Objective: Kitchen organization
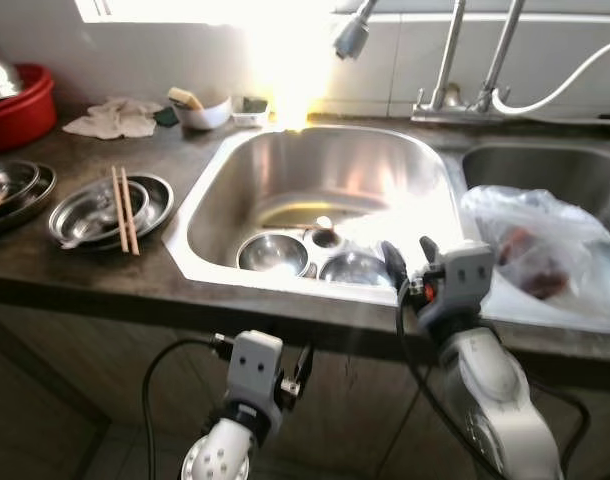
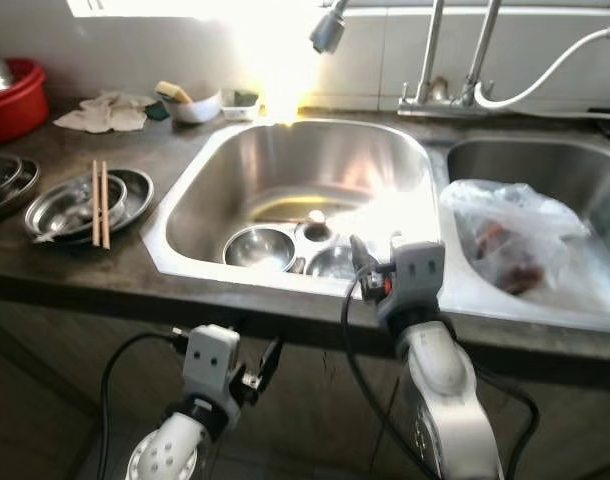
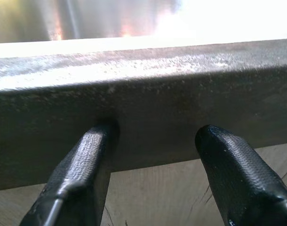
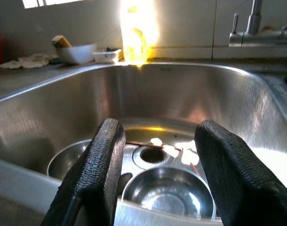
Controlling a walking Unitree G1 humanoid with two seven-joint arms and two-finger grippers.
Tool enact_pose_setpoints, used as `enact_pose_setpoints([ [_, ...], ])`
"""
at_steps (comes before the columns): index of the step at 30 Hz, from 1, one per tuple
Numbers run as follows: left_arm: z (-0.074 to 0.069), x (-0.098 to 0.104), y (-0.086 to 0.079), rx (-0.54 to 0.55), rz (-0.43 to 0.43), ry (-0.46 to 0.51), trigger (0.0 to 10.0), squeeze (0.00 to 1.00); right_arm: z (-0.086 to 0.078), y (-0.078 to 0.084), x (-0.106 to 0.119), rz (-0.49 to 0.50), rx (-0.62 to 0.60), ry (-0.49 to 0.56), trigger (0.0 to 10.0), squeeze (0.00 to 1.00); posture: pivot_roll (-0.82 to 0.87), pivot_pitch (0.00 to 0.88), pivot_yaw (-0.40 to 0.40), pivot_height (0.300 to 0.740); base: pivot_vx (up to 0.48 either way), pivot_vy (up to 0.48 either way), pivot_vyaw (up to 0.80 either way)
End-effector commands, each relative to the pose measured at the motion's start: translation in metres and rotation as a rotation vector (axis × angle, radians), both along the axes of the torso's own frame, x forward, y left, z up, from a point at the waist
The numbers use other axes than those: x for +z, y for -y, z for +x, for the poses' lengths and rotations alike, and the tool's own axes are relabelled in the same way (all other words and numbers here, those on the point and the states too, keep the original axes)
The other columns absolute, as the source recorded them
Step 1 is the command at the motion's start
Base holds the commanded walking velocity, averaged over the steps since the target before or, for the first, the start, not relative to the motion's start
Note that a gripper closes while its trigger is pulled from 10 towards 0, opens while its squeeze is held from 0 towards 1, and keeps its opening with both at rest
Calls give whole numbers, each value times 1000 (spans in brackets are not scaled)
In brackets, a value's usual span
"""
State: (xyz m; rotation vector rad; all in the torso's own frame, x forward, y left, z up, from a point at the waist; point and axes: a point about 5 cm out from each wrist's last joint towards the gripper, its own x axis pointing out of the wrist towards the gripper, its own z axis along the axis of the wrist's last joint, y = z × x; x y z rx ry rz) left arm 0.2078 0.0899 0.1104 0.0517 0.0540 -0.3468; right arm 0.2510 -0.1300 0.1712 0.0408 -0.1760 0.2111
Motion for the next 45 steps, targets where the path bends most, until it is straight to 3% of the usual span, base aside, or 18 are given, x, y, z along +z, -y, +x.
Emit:
enact_pose_setpoints([
  [1, 3, 9, -6, 31, -10, 61, 10000, 0, -9, -6, 4, -7, 15, 18, 10000, 0, -3, 33, 19, 740, 0, 0, 0],
  [11, 1, 11, -4, 14, -19, 71, 10000, 0, -14, -14, 3, -25, 56, 24, 10000, 0, 5, 9, 17, 740, 0, 0, 0],
  [23, -1, 6, -3, 21, -8, 54, 10000, 0, -6, -19, 2, -24, 46, 13, 10000, 0, 10, 0, 8, 740, 0, 0, 0],
  [45, 0, 1, -3, 19, 12, 33, 10000, 0, 0, -18, 1, -26, 26, 5, 10000, 0, 10, 16, 11, 740, -25, 53, 800],
])
